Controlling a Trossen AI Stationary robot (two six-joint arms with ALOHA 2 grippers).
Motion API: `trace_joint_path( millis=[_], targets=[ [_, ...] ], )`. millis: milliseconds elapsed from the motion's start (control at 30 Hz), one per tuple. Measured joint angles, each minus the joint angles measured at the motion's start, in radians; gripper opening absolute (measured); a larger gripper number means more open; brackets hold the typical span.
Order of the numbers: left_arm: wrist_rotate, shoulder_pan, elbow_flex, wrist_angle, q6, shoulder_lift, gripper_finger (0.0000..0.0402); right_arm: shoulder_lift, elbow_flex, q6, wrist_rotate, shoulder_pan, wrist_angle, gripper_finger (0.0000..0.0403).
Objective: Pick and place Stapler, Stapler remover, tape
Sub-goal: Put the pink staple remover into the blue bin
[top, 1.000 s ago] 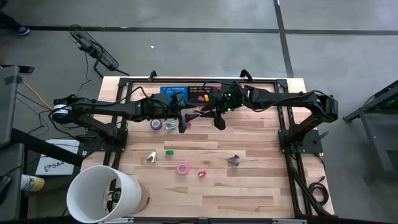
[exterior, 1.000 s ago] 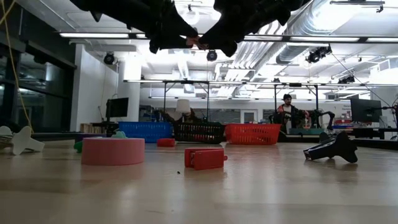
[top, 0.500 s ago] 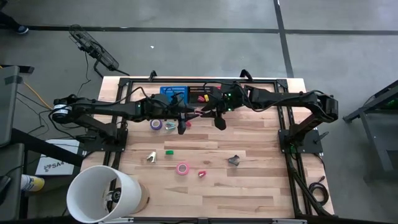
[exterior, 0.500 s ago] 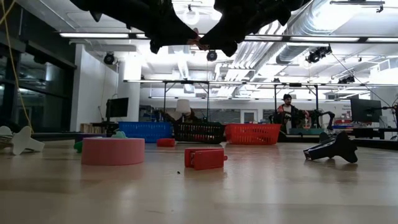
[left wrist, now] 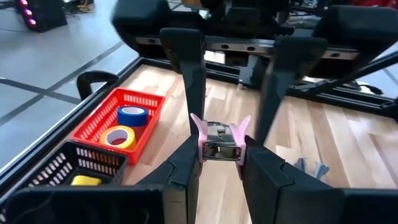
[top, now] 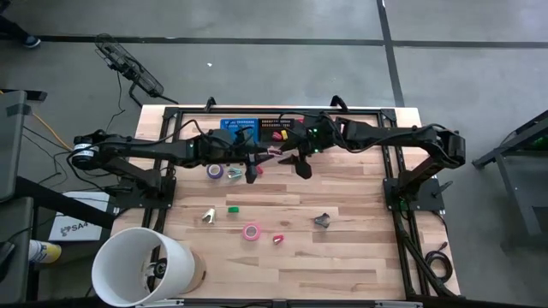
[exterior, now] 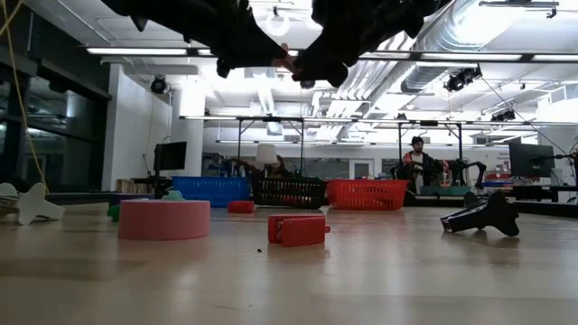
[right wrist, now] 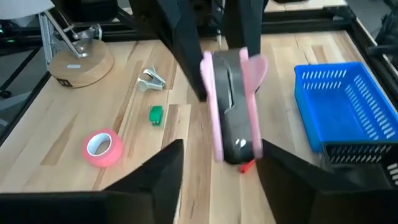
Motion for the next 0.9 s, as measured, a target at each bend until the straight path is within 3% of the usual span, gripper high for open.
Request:
trace_joint_path(
  millis=[233, 400, 600, 767, 900],
  targets=[
    [-0.182, 0.001, 0.000, -0.008, -0.011, 0.000, 0.0084, -0.025, 0.000, 0.027, 0.029, -0.038, -0.102, 0.0227],
    [-0.379, 0.001, 0.000, -0.111, -0.089, 0.000, 0.0084, -0.077, 0.000, 0.027, 0.171, -0.085, -0.214, 0.0224],
    [-0.613, 0.012, 0.000, -0.298, -0.301, 0.000, 0.0084, -0.144, 0.000, 0.055, 0.324, -0.158, -0.295, 0.0217],
    [-0.632, 0.086, 0.000, -0.391, -0.515, 0.012, 0.0084, -0.185, 0.000, 0.086, 0.414, -0.209, -0.321, 0.0211],
    [-0.595, 0.156, 0.000, -0.400, -0.591, 0.049, 0.0084, -0.196, 0.000, 0.091, 0.416, -0.239, -0.333, 0.0212]
  ],
)
